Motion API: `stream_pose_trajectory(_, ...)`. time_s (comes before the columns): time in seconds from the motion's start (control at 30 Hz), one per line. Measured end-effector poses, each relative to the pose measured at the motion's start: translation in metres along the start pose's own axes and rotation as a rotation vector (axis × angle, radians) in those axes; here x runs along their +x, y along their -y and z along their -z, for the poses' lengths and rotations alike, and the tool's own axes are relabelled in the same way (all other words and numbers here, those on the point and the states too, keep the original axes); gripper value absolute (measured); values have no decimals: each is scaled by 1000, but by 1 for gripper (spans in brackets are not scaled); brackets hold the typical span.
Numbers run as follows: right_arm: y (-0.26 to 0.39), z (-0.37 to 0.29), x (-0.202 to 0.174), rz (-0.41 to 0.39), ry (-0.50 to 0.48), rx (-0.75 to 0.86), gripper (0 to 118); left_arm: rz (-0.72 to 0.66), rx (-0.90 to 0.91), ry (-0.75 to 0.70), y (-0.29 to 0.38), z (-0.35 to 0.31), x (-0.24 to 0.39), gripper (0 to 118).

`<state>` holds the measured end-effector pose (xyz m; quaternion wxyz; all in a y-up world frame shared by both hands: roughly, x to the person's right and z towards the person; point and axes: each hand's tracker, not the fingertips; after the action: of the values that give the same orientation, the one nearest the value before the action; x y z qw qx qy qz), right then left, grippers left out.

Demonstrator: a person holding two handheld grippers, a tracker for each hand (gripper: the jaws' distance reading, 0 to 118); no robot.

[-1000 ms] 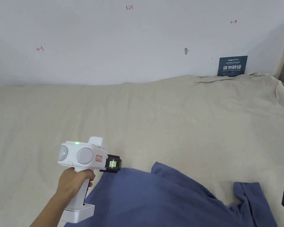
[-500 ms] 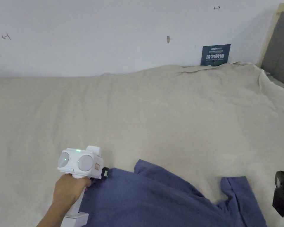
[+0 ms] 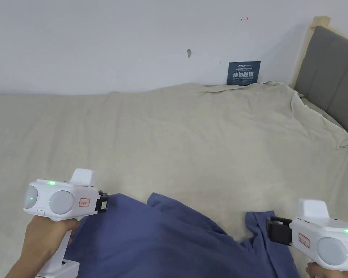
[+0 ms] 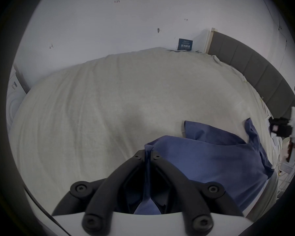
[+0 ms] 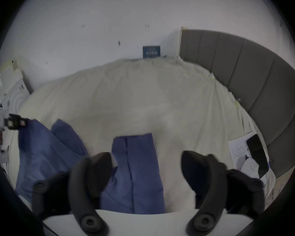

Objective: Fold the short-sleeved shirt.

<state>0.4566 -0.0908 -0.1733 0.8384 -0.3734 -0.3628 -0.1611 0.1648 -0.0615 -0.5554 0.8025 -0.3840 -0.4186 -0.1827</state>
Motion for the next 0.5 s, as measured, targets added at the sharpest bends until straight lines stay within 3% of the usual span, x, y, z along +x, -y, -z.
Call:
stream_pose_trajectory(0.13,12,37,-3,-52,33,-101,92,4,18,-6,0,-15,-2,2)
stream_pose_trajectory(0.27,22,57,-3,-35,45,-146,90,-7,24,-13,3,-20,-6,2)
stream_pose_trajectory(0.37,29,61,-4,-25,44,-178,69,-18,23,-16,6,-22,-8,2)
stream_pose_trajectory(0.5,40,50,-11,-17,23,-171,59,-28,15,-18,10,-18,-10,2)
